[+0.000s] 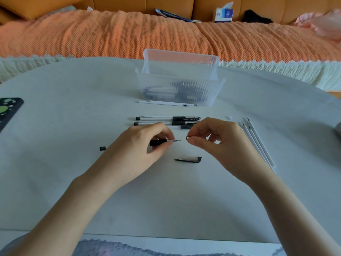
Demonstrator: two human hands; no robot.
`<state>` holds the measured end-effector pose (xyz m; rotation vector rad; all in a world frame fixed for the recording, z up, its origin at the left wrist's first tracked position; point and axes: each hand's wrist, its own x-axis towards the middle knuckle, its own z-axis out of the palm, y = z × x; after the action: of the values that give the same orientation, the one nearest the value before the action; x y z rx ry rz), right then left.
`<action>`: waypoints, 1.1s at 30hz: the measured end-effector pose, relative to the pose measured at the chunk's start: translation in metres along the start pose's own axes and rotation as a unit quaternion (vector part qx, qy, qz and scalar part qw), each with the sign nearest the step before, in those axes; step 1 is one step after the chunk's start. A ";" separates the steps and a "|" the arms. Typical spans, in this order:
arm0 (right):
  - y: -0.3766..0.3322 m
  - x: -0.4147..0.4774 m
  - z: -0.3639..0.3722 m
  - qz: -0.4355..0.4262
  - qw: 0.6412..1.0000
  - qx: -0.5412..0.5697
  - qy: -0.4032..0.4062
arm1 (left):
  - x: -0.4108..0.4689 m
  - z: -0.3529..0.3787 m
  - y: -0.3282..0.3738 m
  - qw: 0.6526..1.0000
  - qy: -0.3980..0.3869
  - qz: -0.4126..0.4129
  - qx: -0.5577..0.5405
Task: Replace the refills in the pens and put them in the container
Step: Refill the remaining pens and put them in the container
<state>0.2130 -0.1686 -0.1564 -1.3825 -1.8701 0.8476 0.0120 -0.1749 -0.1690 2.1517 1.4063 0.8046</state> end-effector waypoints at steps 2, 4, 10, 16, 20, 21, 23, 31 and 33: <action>0.000 0.000 0.002 -0.001 1.000 -0.006 -0.008 | -0.001 0.000 0.001 1.000 -0.001 0.003 0.002; -0.002 -0.001 0.006 -0.004 1.000 -0.002 -0.014 | -0.001 0.001 0.002 1.000 -0.005 0.006 0.001; -0.006 -0.002 0.013 -0.004 0.999 0.020 -0.036 | -0.001 0.004 0.003 1.000 -0.008 0.013 -0.007; -0.007 -0.003 0.017 0.002 0.999 -0.001 -0.051 | -0.002 0.007 0.006 0.999 -0.020 0.012 -0.029; -0.006 -0.003 0.015 0.007 0.999 0.022 -0.045 | -0.003 0.006 0.005 0.998 -0.024 0.014 -0.048; -0.006 -0.004 0.013 0.005 0.998 0.033 -0.046 | -0.002 0.005 0.005 0.998 -0.021 0.015 -0.056; -0.006 -0.004 0.012 0.004 0.998 0.044 -0.053 | -0.002 0.005 0.006 0.997 -0.018 0.018 -0.067; -0.009 -0.005 0.015 0.022 0.999 0.010 -0.038 | -0.002 0.006 0.007 0.997 -0.028 0.026 -0.062; -0.010 -0.005 0.015 0.013 0.999 -0.015 -0.037 | -0.002 0.007 0.007 0.998 -0.027 0.024 -0.060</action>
<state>0.1967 -0.1779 -0.1574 -1.4134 -1.9327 0.8979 0.0201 -0.1799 -0.1701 2.1064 1.2504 0.8216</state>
